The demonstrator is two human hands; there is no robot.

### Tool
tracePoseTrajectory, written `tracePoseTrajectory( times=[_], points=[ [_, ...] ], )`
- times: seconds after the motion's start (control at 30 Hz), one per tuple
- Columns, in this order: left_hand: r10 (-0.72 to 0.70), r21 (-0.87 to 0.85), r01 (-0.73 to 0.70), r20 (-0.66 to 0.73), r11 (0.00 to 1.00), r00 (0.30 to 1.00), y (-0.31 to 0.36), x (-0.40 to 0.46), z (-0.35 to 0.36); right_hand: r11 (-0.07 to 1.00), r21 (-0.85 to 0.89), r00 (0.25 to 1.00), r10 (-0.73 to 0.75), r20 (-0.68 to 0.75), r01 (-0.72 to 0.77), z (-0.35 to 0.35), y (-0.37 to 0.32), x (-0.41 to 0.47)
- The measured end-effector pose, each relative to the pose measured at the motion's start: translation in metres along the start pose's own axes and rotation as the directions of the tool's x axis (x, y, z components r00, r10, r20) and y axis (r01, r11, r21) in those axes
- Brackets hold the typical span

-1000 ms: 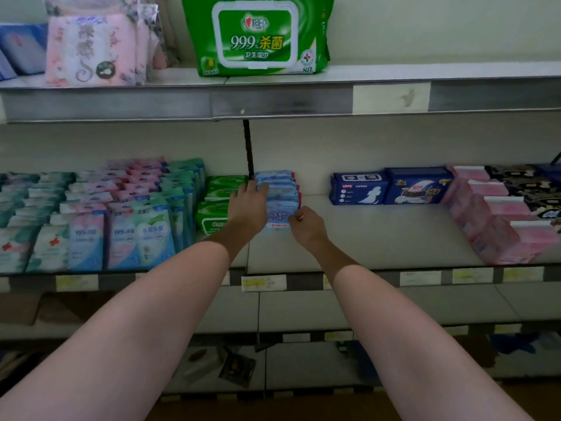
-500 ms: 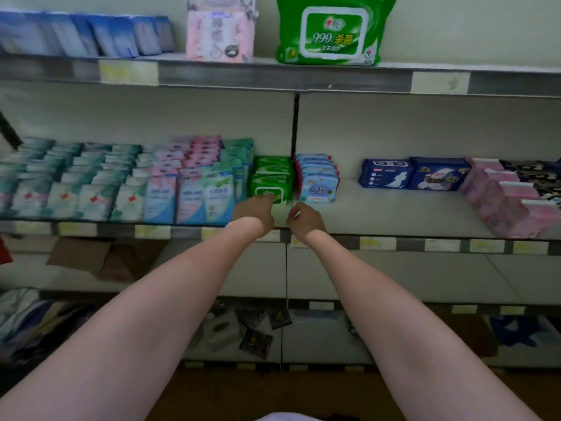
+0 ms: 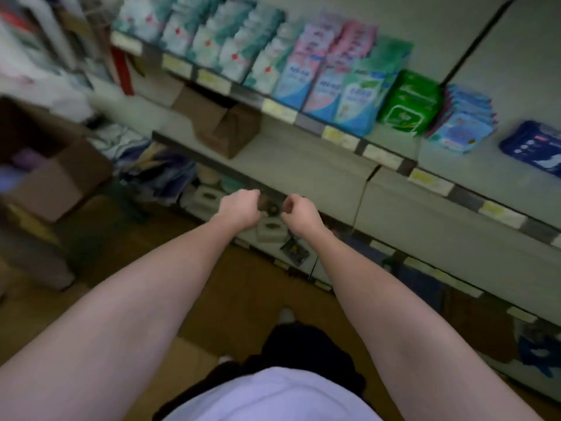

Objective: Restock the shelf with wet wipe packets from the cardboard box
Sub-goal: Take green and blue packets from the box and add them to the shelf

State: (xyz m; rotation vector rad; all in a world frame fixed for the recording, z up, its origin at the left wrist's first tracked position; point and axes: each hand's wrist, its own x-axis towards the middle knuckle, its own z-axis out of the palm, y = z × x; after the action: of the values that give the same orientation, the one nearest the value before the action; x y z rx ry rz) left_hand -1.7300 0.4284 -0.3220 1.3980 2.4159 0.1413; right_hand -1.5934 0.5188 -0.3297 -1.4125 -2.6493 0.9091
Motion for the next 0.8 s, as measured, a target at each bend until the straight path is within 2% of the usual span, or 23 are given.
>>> tracePoseTrajectory(
  times=[0.23,0.5,0.8],
  points=[
    [-0.238,-0.095,0.238,0.010,0.967,0.971,-0.106,-0.038,0.042,0.983,-0.060,0.967,-0.156,0.201,0.171,0.099,-0.070,0.010],
    [-0.527,-0.144,0.523,0.011,0.840,0.850,-0.199,-0.025,0.058,0.952,-0.085,0.898,-0.245,0.365,0.294,0.174,-0.142,0.080],
    [-0.678,-0.122,0.677,0.042,0.725,0.734,-0.274,0.033,0.020,0.922,-0.016,0.791,-0.323,0.519,0.387,0.211,-0.216,0.164]
  ],
)
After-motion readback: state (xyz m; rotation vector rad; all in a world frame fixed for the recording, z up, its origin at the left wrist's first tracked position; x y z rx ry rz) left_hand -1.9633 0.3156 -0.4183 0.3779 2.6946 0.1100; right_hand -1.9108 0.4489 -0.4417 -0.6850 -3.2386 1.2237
